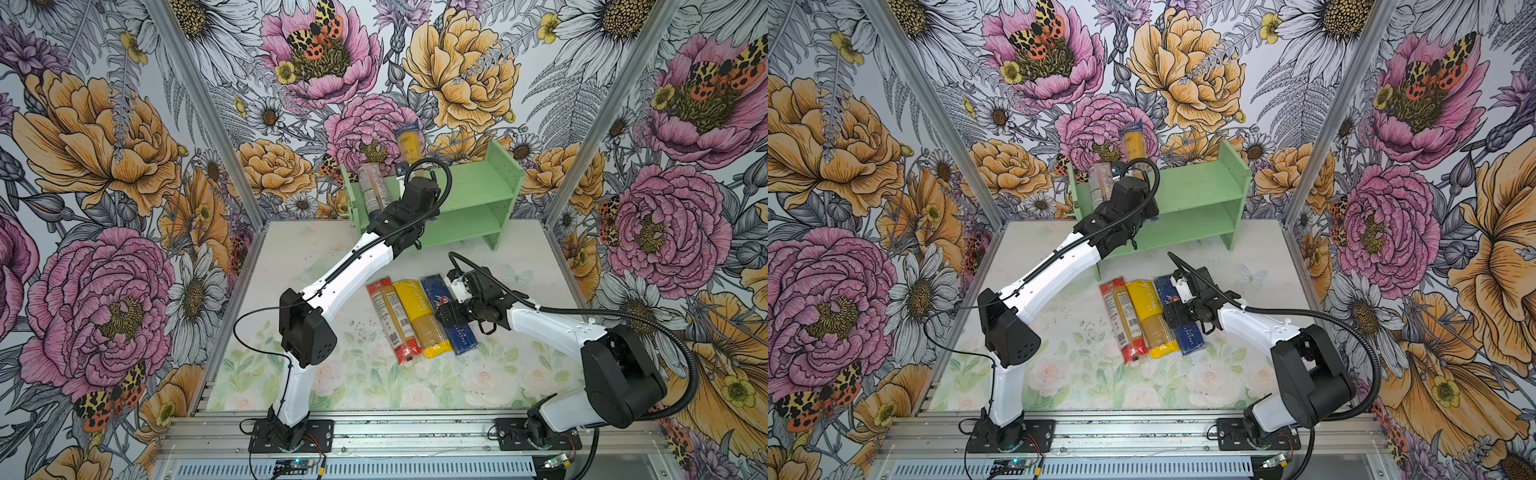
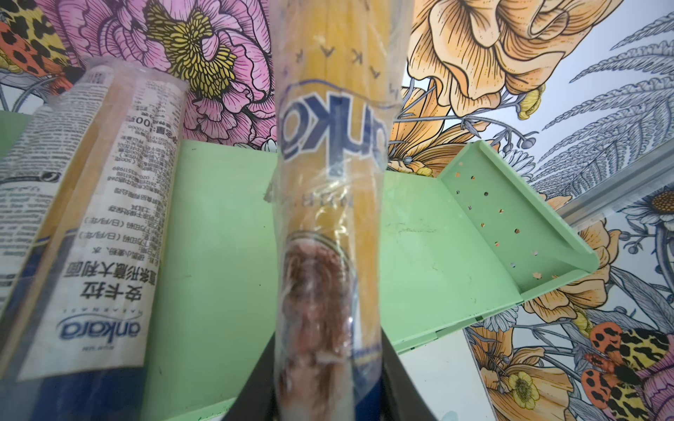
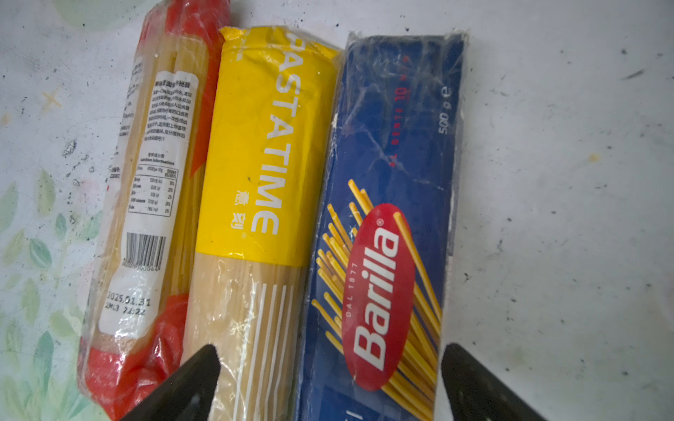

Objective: Place and organize the pasta boxes and bags onto the shelf
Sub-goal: 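Lower the Ankara bag beside the clear bag on the lower tier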

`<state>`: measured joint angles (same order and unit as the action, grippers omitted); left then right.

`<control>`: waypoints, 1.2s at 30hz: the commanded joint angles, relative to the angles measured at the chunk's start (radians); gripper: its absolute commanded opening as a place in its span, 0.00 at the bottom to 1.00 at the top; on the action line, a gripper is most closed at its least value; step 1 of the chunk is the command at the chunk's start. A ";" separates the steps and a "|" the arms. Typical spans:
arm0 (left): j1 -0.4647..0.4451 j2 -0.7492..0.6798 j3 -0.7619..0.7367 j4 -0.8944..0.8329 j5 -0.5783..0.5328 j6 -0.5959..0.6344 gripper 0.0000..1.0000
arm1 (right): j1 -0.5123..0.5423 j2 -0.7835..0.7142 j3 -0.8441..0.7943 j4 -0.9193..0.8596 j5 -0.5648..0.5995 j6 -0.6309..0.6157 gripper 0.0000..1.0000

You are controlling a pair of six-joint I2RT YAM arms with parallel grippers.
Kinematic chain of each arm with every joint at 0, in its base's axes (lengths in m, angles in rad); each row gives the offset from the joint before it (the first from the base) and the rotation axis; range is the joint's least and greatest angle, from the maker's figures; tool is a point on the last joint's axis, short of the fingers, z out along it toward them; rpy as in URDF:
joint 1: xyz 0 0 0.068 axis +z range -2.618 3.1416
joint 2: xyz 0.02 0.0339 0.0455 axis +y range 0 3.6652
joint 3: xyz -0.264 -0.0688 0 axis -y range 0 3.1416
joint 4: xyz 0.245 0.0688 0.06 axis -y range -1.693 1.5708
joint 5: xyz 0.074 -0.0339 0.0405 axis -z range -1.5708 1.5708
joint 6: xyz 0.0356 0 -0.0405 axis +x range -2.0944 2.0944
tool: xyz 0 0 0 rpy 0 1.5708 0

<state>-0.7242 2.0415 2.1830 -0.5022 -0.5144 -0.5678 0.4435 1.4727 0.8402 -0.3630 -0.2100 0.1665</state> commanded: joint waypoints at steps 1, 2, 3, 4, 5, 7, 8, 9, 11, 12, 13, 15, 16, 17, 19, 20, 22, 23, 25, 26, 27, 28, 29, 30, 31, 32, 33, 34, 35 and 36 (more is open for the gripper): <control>-0.001 -0.002 0.079 0.139 -0.063 0.029 0.00 | -0.005 -0.026 -0.006 0.001 0.006 -0.004 0.97; 0.001 0.004 0.086 0.138 -0.067 0.029 0.00 | -0.006 -0.026 -0.006 0.000 0.006 -0.004 0.97; 0.003 0.009 0.091 0.137 -0.067 0.028 0.00 | -0.006 -0.026 -0.006 0.001 0.006 -0.003 0.97; 0.005 0.014 0.095 0.137 -0.068 0.028 0.00 | -0.005 -0.025 -0.004 0.000 0.006 -0.003 0.97; 0.006 0.018 0.096 0.138 -0.071 0.024 0.00 | -0.005 -0.023 -0.005 0.001 0.006 -0.003 0.97; 0.011 0.022 0.098 0.137 -0.074 0.020 0.00 | -0.005 -0.022 -0.003 0.000 0.005 -0.004 0.97; 0.012 0.025 0.098 0.138 -0.079 0.017 0.00 | -0.006 -0.022 -0.003 -0.001 0.003 -0.004 0.97; 0.015 0.025 0.098 0.138 -0.080 0.016 0.00 | -0.006 -0.022 -0.003 -0.001 0.004 -0.004 0.97; 0.017 0.026 0.097 0.137 -0.082 0.015 0.00 | -0.005 -0.023 -0.003 -0.001 0.006 -0.004 0.97; 0.018 0.027 0.097 0.138 -0.082 0.014 0.00 | -0.005 -0.023 -0.003 -0.001 0.005 -0.004 0.97; 0.018 0.028 0.097 0.137 -0.084 0.015 0.00 | -0.005 -0.022 -0.003 -0.001 0.006 -0.004 0.97; 0.022 0.030 0.097 0.138 -0.084 0.015 0.00 | -0.006 -0.022 -0.003 -0.001 0.004 -0.003 0.97; 0.022 0.032 0.097 0.137 -0.084 0.013 0.00 | -0.005 -0.021 -0.003 -0.001 0.003 -0.004 0.97; 0.024 0.032 0.096 0.137 -0.083 0.013 0.00 | -0.005 -0.022 -0.003 -0.001 0.005 -0.003 0.97; 0.024 0.034 0.093 0.137 -0.084 0.011 0.00 | -0.006 -0.021 -0.003 -0.001 0.006 -0.004 0.97; 0.025 0.035 0.092 0.138 -0.084 0.009 0.00 | -0.005 -0.022 -0.003 -0.001 0.006 -0.003 0.97; 0.026 0.037 0.090 0.137 -0.084 0.010 0.00 | -0.005 -0.021 -0.004 -0.002 0.006 -0.003 0.97; 0.025 0.039 0.089 0.137 -0.082 0.010 0.00 | -0.006 -0.021 -0.003 -0.002 0.006 -0.003 0.97; 0.026 0.040 0.085 0.138 -0.084 0.007 0.00 | -0.005 -0.022 -0.002 -0.003 0.006 -0.002 0.97; 0.026 0.041 0.086 0.137 -0.085 0.006 0.00 | -0.005 -0.022 -0.002 -0.002 0.008 -0.002 0.97; 0.026 0.045 0.085 0.138 -0.085 0.005 0.00 | -0.005 -0.022 -0.002 -0.003 0.007 -0.002 0.97; 0.027 0.045 0.085 0.137 -0.085 0.006 0.00 | -0.006 -0.021 -0.001 -0.004 0.008 -0.002 0.97; 0.028 0.046 0.084 0.138 -0.083 0.004 0.00 | -0.007 -0.021 -0.001 -0.005 0.008 -0.002 0.97; 0.028 0.047 0.085 0.137 -0.083 0.003 0.00 | -0.006 -0.021 -0.002 -0.004 0.008 -0.003 0.97; 0.029 0.048 0.084 0.137 -0.083 0.004 0.00 | -0.005 -0.022 -0.002 -0.004 0.008 -0.002 0.97; 0.029 0.049 0.085 0.138 -0.084 0.004 0.00 | -0.007 -0.020 -0.002 -0.004 0.008 -0.002 0.97; 0.029 0.049 0.086 0.138 -0.082 0.004 0.01 | -0.006 -0.021 -0.002 -0.004 0.008 -0.003 0.97; 0.029 0.051 0.087 0.138 -0.079 0.004 0.01 | -0.006 -0.020 -0.002 -0.004 0.008 -0.002 0.97; 0.030 0.052 0.086 0.138 -0.077 0.005 0.01 | -0.007 -0.020 -0.002 -0.004 0.008 -0.003 0.97; 0.031 0.052 0.084 0.137 -0.076 0.004 0.03 | -0.007 -0.019 -0.001 -0.004 0.007 -0.002 0.97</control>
<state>-0.7055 2.1086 2.2257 -0.5037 -0.5533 -0.5697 0.4435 1.4727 0.8406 -0.3634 -0.2100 0.1665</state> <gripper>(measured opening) 0.329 0.974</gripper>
